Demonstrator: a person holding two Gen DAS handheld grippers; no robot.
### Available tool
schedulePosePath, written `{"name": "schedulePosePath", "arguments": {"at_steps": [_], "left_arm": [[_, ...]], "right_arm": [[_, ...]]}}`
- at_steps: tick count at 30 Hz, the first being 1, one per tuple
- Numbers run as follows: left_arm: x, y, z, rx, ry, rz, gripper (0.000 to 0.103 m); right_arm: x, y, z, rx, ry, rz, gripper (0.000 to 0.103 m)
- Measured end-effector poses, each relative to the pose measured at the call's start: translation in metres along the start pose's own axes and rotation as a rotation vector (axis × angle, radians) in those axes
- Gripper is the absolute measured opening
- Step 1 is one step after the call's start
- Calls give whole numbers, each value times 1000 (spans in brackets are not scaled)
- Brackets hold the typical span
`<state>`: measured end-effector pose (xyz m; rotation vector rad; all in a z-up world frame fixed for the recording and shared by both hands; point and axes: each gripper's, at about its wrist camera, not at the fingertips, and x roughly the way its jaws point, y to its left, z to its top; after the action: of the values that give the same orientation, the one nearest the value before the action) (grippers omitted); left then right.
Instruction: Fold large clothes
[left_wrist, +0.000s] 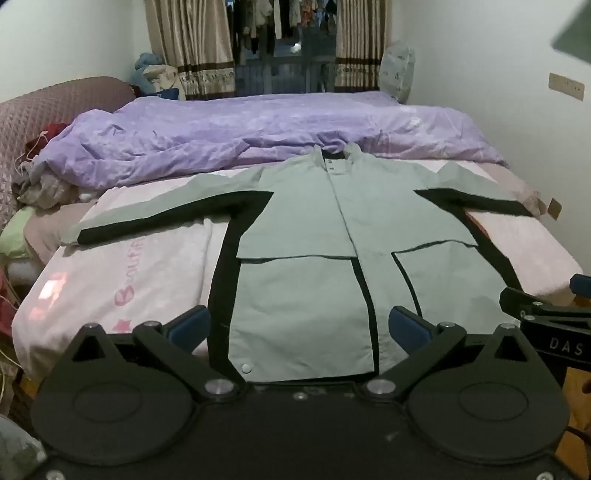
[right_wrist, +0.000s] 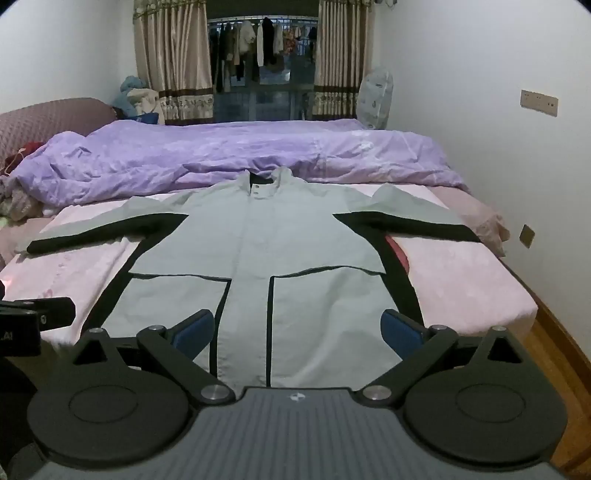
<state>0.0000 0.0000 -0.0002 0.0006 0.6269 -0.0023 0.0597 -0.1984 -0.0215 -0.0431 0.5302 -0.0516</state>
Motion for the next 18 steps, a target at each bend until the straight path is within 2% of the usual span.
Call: {"name": "schedulePosePath", "arguments": {"at_steps": [2,4,5,7,9,14,18], "left_arm": [[0,1,-1,7,7,-14,103],[-3,2,-4,21,4,-19,103],[2,-6,-1,52,41,0,103],[-5,-11,-4,71,14,2,103],[-3,-15,-2,87,25,12,103],[1,-2,-2,36,31,-5,103],[4,-3,-3,34,35,-9,103]], "right_arm": [[-1,7,1,-2,-13,5,103],[-7,-8,-6,59,-37,55,103],[-6,-6,-7,61,-36,55,103],[-10,-5,-11,53,-45,62,103],[-7,-5,-13,51,-46,70,103],[-5,-5,-13,55,-40,100,103],[-6,-6,-15,56,-44,111,103]]}}
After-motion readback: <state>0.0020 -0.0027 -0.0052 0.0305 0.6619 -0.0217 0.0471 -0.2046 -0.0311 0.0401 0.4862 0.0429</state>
